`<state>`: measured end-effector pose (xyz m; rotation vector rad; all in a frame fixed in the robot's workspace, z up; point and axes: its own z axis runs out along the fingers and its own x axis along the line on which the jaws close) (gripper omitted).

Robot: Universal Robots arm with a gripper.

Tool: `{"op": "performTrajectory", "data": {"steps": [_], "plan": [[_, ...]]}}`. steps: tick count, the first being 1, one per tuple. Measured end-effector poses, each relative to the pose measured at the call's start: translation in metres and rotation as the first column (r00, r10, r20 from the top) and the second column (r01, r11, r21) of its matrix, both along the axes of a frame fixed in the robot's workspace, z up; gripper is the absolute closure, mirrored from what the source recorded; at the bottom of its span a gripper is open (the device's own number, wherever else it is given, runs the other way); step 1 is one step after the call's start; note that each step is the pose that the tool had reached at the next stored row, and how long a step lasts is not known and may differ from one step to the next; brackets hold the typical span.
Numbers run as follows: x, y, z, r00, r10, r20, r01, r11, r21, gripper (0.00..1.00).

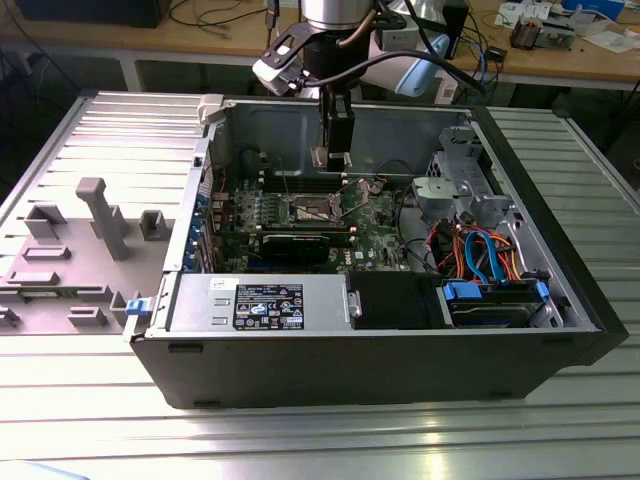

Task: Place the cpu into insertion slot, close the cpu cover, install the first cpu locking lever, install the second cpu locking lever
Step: 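Place the cpu into insertion slot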

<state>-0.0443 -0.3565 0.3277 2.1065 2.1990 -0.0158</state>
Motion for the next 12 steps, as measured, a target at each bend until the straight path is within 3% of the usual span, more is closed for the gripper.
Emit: {"op": "performTrajectory", "data": {"steps": [12], "plan": [[0.0,0.0,0.0,0.9999,-0.016,0.0,0.016,0.9999,-0.0014,0.45]]}}
